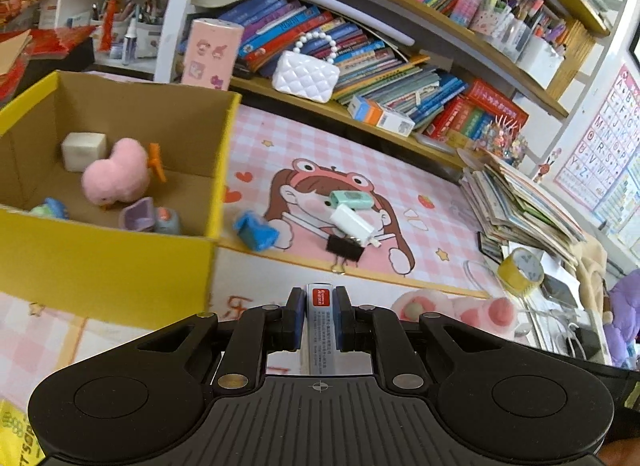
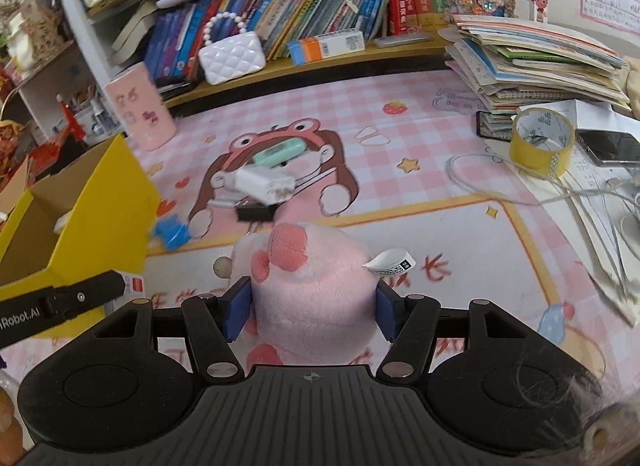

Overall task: Organize objects
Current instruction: 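Carry the small white box and spotted plush pig over the yellow box, then lower both tools into the yellow box and open them to release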

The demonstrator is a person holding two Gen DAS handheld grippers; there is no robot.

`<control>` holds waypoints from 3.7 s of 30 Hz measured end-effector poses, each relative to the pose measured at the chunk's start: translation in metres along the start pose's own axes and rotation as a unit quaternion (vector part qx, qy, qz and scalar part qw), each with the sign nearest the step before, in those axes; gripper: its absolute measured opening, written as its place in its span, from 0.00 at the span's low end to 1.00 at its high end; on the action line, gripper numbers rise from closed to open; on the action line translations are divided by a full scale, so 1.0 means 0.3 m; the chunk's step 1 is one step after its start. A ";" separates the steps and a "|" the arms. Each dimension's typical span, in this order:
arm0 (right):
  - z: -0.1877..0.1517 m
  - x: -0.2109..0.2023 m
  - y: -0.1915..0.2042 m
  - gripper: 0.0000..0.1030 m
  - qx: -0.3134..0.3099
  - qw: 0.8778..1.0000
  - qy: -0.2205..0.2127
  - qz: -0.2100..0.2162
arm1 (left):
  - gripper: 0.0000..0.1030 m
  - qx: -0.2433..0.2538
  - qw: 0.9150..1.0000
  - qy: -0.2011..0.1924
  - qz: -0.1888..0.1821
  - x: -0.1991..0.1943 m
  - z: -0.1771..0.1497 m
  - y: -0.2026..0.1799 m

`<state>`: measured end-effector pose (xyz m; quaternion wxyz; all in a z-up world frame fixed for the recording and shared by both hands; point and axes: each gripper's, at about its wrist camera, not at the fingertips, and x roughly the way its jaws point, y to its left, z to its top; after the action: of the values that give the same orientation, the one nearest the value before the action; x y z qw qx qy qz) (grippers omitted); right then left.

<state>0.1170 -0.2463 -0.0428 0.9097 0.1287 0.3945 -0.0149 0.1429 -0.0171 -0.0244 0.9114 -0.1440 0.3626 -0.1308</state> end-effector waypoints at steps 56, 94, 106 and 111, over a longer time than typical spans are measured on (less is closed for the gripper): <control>-0.133 -0.183 0.692 0.57 -0.095 0.988 -0.074 0.100 | 0.13 -0.017 0.988 -0.146 0.044 -0.537 0.097 0.495; 0.071 0.358 0.847 0.58 -0.330 0.928 -0.043 0.167 | 0.13 0.002 0.988 -0.049 0.143 -0.081 0.232 0.536; 0.094 0.375 0.835 0.62 -0.333 0.924 -0.039 0.182 | 0.15 0.000 0.986 -0.054 0.155 -0.058 0.226 0.543; 0.083 0.328 0.806 0.74 -0.318 0.925 -0.062 0.198 | 0.40 -0.006 0.985 -0.090 0.148 -0.109 0.234 0.536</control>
<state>0.2335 -0.0115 -0.0437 0.9102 -0.0927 0.2875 0.2833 0.1906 0.1544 -0.0126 0.9487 -0.1051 0.2974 0.0206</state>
